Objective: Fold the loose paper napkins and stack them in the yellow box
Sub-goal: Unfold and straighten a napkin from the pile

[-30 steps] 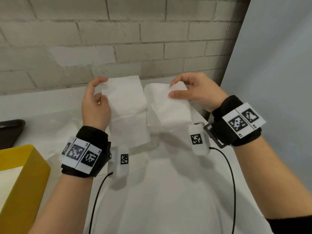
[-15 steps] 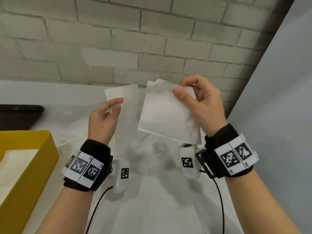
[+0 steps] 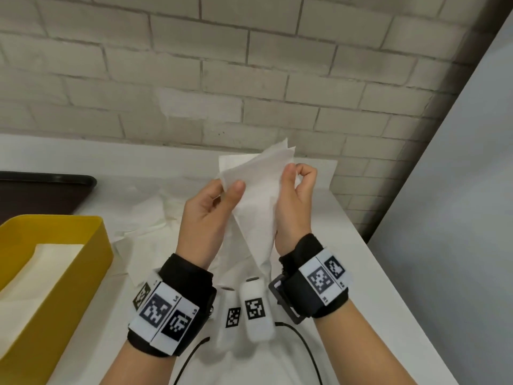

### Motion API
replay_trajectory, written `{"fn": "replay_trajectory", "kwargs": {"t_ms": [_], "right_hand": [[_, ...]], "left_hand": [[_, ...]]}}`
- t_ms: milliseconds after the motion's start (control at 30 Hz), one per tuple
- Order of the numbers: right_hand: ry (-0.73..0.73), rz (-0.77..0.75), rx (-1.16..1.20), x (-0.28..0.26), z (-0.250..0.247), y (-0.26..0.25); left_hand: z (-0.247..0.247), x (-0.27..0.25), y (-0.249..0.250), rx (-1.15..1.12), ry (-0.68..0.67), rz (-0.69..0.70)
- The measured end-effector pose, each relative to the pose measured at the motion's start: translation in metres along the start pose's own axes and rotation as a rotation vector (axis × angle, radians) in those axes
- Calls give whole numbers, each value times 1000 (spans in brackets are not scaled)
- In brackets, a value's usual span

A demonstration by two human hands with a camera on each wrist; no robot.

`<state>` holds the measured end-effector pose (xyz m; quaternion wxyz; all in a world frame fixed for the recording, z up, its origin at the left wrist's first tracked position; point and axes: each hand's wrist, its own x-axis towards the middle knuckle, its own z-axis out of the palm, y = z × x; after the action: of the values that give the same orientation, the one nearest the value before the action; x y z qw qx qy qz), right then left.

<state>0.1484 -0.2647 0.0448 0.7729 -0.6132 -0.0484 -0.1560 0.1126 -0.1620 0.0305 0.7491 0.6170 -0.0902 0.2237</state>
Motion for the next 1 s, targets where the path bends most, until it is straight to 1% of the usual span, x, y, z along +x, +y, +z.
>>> {"fn": "replay_trajectory", "kwargs": {"t_ms": [67, 167, 233, 300, 333, 467, 500, 600, 833, 1000], "right_hand": [[-24, -1, -13, 1, -2, 5], [-115, -4, -48, -1, -11, 9], [-199, -7, -55, -3, -17, 12], [-260, -17, -95, -6, -22, 13], [-262, -20, -97, -7, -23, 12], [-153, 20, 0, -6, -17, 10], [-147, 31, -12, -7, -14, 11], [-194, 22, -132, -15, -8, 13], [-311, 37, -201, -33, -2, 5], [-397, 32, -273, -38, -1, 3]], "left_hand": [[2, -1, 2, 8, 48, 10], [-4, 1, 3, -5, 125, -30], [-13, 4, 7, -24, 153, -62], [-21, 5, 10, 4, 161, -52], [-23, 5, 12, 20, 151, -43], [-26, 0, 12, 81, 85, -47], [-26, -2, 12, 70, 65, -54], [-26, -6, 13, 44, 50, -69], [-43, -11, 15, -41, 130, -140], [-53, -21, 19, -8, 138, -119]]}}
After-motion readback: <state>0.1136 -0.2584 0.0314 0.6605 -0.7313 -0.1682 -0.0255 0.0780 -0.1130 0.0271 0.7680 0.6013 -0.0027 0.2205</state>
